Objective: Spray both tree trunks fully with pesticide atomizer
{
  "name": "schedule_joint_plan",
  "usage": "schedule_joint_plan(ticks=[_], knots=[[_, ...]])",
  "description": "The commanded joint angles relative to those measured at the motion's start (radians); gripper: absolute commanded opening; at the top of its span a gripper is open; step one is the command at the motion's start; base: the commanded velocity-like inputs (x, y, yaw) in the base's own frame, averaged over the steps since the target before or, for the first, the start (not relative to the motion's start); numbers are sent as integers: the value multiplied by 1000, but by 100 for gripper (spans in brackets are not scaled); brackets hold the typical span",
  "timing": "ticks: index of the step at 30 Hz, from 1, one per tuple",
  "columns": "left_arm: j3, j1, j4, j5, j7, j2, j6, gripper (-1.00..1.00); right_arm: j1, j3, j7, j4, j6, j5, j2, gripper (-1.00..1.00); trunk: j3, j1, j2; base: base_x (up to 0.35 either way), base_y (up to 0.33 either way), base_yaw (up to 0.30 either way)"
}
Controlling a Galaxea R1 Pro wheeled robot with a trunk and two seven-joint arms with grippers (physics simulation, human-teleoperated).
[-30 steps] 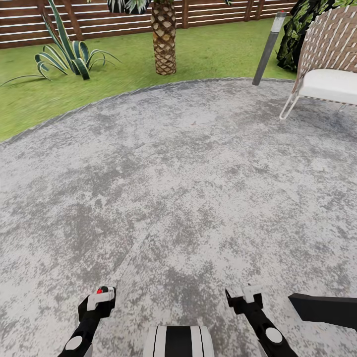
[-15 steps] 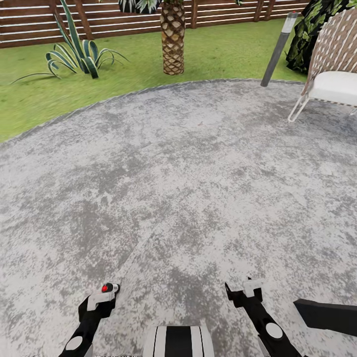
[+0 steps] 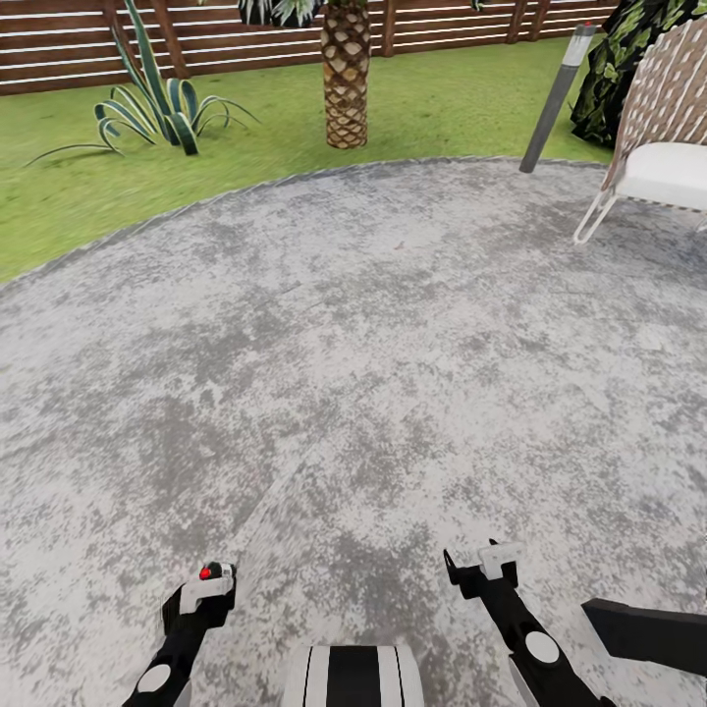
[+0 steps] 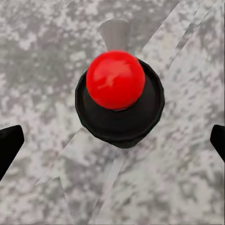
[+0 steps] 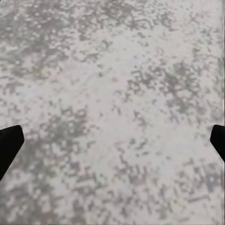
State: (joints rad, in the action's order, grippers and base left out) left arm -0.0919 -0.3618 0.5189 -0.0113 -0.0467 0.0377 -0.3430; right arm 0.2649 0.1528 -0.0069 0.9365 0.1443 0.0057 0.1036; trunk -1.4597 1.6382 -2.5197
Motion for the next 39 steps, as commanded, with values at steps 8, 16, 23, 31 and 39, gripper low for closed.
schedule_joint_plan(ticks=[8,16,23,31,39], knots=[[-1,0,3,-1,-2,0,-4,100,1,2,-1,-1,3,0,1,100,-1,0,0,31,-37,0],[-4,0,4,-2,-3,1,-4,100,1,3,-1,-2,3,0,1,100,-1,0,0,0,-1,0],[-5,0,12,-3,-4,-1,-2,100,1,4,1,-2,3,1,1,100,-1,0,0,0,0,0],[0,0,20,-78,0,-1,-4,100,0,4,1,-2,3,2,1,100,-1,0,0,0,0,0],[0,0,20,-91,1,0,-4,100,1,4,1,-2,1,1,1,100,-1,0,0,0,0,0]])
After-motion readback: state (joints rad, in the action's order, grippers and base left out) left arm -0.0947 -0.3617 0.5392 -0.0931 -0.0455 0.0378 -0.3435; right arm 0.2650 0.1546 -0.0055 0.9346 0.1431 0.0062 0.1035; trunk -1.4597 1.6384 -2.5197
